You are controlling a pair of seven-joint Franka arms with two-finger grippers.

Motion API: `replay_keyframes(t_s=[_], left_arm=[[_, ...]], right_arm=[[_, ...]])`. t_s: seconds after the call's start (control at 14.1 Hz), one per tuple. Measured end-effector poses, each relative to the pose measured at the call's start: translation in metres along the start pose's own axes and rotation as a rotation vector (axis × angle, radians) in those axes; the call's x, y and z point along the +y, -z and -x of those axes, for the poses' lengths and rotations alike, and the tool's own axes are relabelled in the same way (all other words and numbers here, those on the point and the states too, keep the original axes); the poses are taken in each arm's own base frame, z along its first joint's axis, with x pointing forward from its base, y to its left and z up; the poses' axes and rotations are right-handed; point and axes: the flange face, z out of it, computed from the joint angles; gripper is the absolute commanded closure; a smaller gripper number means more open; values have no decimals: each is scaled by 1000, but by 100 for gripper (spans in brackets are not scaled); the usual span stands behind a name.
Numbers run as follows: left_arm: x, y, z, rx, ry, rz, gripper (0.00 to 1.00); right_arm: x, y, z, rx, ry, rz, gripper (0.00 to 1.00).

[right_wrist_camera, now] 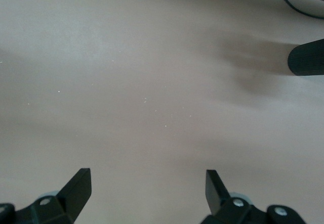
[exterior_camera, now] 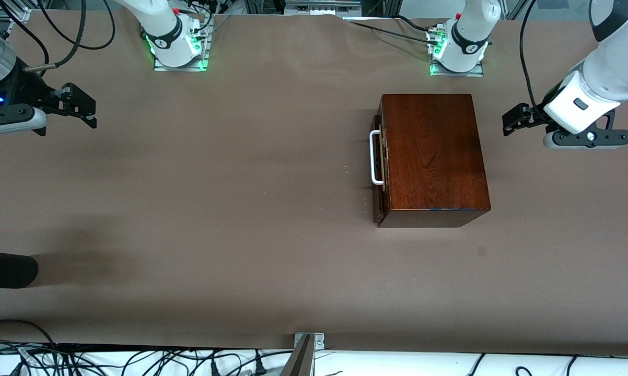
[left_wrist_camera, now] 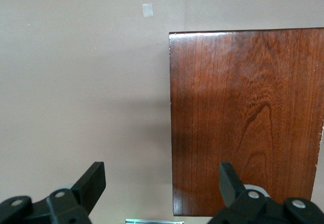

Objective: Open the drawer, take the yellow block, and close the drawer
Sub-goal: 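Move the left gripper to the white drawer handle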

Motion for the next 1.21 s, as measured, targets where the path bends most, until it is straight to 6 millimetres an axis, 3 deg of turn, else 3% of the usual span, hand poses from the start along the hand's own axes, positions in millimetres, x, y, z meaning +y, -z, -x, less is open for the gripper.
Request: replay_keyframes(t_s=[0.28,0.5,0.85,1.21], left_arm=[[8,1,2,-5,-15,-3,0],[36,0,8,-16,-67,-13,0],[138,-14,19,1,-167,-26,0],[237,-60,12,31,-81,31,0]], right_arm=[[0,0,0,0,0,0,0],[0,0,0,0,0,0,0],[0,0,0,0,0,0,0],[0,0,0,0,0,0,0]])
